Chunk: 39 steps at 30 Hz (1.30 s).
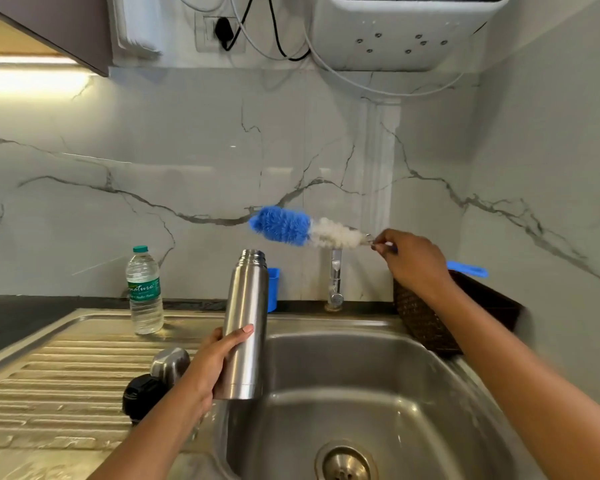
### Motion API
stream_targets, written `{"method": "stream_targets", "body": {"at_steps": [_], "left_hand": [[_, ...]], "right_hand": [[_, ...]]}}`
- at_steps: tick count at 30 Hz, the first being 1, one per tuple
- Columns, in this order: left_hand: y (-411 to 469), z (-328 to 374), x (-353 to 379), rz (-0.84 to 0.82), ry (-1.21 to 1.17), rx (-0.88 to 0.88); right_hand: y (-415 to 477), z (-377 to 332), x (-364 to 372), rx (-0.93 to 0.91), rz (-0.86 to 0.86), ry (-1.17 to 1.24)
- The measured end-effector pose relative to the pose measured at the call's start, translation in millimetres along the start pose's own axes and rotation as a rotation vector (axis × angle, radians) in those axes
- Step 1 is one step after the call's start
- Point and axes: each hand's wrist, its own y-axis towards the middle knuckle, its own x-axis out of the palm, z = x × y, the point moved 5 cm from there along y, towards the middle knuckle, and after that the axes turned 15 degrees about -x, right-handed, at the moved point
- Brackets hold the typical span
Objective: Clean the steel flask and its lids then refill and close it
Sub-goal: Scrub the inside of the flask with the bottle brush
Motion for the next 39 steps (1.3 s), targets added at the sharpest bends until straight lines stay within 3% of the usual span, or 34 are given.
{"method": "stream_targets", "body": {"at_steps": [3,7,16,22,29,35,39], "left_hand": [[-1,-5,10,-0.055,0.036,-0.022],[-3,-7,17,-0.091,0.046,0.001],[-2,-3,15,-0.023,0.101,0.050],[-16,-5,31,-0.104,0.186,0.045],[-7,-8,26,-0.152,0.122,0.010],[-6,-13,27,-0.170,0.053,-0.043],[-3,-15,22,-0.182,0.020,-0.087]], "right_hand": [[-43,16,9,-0.062,0.052,0.098],[-74,40,32,-0.079,0.132,0.043],[-81,54,63,-0.115,0.153,0.128],[-83,54,68,-0.143,0.151,0.203],[-91,86,74,-0.038,0.140,0.286],[-82,59,81,-0.102,0.125,0.308],[-92,86,80,-0.050,0.096,0.298]]}}
